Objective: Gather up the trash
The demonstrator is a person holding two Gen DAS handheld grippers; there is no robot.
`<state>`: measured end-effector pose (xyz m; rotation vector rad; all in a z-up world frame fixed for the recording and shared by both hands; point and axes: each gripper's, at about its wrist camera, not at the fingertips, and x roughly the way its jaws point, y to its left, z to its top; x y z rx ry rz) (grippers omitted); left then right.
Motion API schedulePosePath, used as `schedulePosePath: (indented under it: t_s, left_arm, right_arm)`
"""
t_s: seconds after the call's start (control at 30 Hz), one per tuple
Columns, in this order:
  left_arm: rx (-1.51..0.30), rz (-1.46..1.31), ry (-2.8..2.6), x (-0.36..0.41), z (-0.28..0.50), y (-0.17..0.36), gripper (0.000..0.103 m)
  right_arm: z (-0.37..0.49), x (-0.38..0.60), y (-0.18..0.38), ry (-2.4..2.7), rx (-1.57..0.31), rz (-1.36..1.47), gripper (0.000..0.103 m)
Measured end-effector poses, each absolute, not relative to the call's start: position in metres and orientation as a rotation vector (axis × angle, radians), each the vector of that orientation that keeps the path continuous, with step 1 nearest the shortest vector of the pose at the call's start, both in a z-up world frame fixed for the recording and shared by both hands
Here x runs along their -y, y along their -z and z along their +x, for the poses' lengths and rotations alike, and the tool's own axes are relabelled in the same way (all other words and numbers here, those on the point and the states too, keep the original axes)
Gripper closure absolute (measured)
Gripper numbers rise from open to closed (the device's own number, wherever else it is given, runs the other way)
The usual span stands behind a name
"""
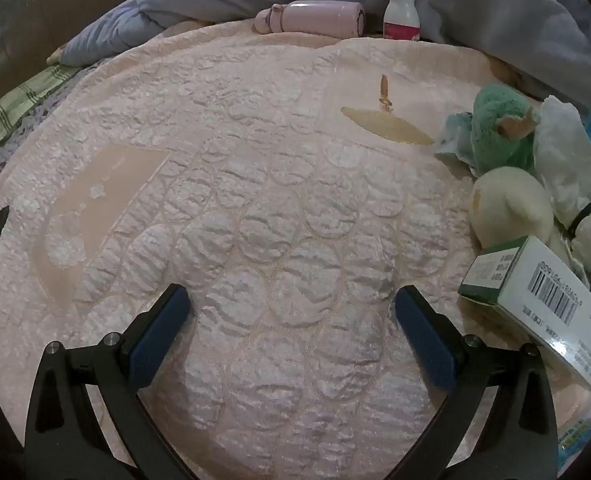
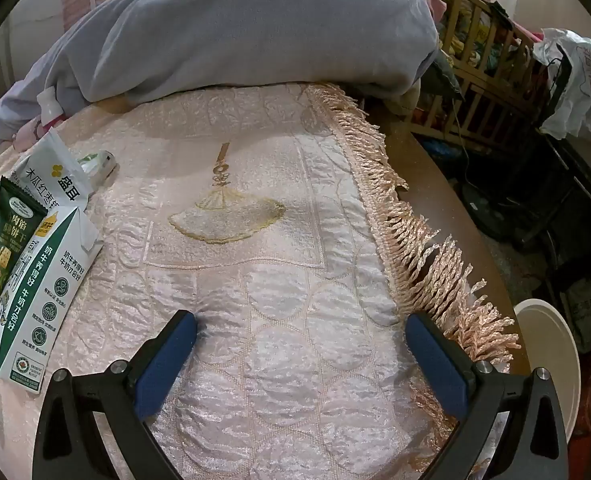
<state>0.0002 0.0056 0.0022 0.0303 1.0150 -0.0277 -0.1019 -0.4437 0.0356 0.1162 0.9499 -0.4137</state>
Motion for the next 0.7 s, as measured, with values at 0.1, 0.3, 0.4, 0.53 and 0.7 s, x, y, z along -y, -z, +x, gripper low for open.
schedulePosePath:
  t_s: [0.1,0.3,0.4,0.53,0.7]
  left_arm:
    - [-1.002,0.034,0.038,-0.012,-0.015,-0.014,0.001]
    - [-0.867,0.055,0.035,-0.026,-0.072,-0.060,0.001]
    - [-0.821,0.039,0.073,-0.025,-0.104,-0.088,0.001]
    - [-0.757,0.043,0.115,-0.018,-0.136,-0.121,0.001]
    - [-0.705,0.037,0.169,0.007,-0.144,-0.156,0.001]
  right_arm:
    - [-0.102,0.444,-0.036,0.415,-0.950,0.115,0.000]
    - [-0.102,0.444,-0.036,0.415,-0.950,0.115,0.000]
    - [-0.102,0.444,-0.036,0.415,-0.950,0.115,0.000]
    - [-0.102,0.443,-0.035,0.414,-0.949,0.114,0.000]
    - [-0.102,0.445,-0.040,0.378,-0.998,0.122,0.000]
